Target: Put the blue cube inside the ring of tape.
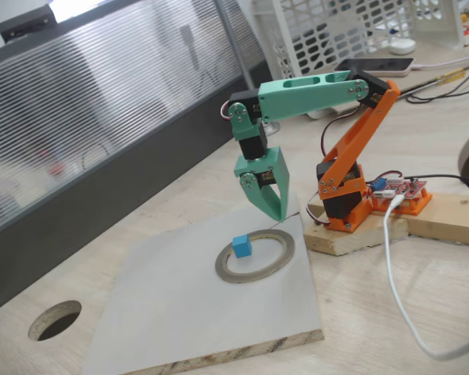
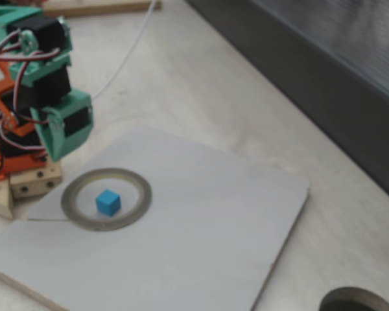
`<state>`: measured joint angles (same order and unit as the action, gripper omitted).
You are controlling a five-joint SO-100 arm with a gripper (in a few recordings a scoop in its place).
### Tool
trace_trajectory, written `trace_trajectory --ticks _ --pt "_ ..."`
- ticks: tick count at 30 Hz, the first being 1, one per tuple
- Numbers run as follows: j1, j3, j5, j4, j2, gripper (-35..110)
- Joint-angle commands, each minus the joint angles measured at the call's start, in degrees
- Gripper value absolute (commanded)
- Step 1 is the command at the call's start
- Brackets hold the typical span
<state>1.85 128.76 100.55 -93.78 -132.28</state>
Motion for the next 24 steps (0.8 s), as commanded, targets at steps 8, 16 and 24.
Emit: trace_trajectory --ticks 8,16,24 --pt "0.26 4.57 0.53 -1.14 -3.69 1" --pt "0.26 6.94 0.53 -1.14 -3.78 1" --pt "0.26 6.94 0.53 -1.05 -3.78 1"
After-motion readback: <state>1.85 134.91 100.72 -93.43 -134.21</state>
